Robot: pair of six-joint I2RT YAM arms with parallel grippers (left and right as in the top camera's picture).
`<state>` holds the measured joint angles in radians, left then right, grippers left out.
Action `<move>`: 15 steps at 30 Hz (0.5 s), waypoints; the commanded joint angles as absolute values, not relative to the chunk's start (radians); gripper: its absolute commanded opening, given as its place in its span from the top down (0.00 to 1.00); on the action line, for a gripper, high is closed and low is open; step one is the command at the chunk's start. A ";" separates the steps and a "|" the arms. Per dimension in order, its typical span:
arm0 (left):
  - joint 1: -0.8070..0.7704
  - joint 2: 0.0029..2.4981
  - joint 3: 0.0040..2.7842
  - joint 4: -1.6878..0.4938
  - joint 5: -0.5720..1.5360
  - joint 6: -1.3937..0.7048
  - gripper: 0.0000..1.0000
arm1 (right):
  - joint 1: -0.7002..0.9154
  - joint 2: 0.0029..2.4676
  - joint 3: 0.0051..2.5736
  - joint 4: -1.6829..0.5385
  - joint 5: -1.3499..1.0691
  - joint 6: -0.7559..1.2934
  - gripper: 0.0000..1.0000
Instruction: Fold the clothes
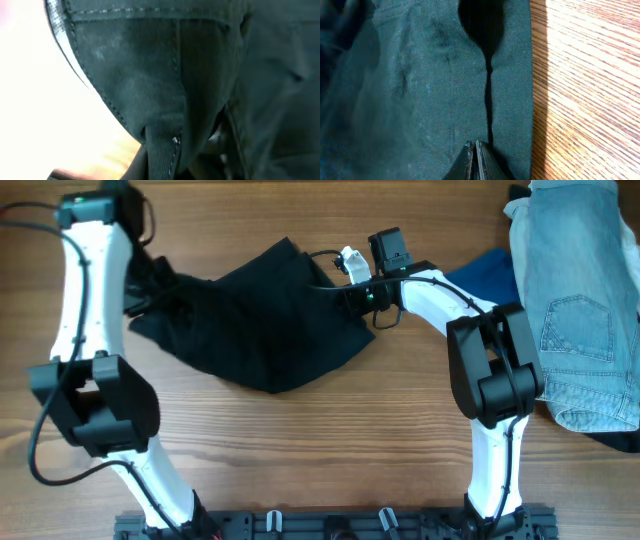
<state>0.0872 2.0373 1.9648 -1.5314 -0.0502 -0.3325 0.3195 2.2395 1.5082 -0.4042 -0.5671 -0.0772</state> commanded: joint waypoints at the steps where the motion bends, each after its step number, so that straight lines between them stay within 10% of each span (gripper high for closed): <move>1: -0.054 2.034 1.964 -1.461 -0.012 -0.356 0.96 | 0.321 2.283 1.513 -0.412 -0.512 -0.068 0.96; 4: -0.210 2.060 1.963 -1.367 -0.012 -0.356 0.88 | 0.321 2.283 1.513 -0.412 -0.512 -0.067 0.96; 7: -0.284 2.084 1.963 -1.268 0.002 -0.356 0.48 | 0.321 2.283 1.513 -0.412 -0.512 -0.068 0.96; 9: -0.314 2.086 1.963 -1.218 0.007 -0.356 0.00 | 0.310 2.279 1.514 -0.406 -0.516 -0.047 0.96; 15: -0.314 2.080 1.964 -1.107 0.010 -0.356 0.00 | 0.200 2.111 1.607 -0.452 -0.694 -0.053 0.87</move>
<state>-0.3153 2.0785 1.9644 -1.1282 -0.0010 -0.3542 0.2211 2.2169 1.5436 -0.4255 -0.6243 -0.0303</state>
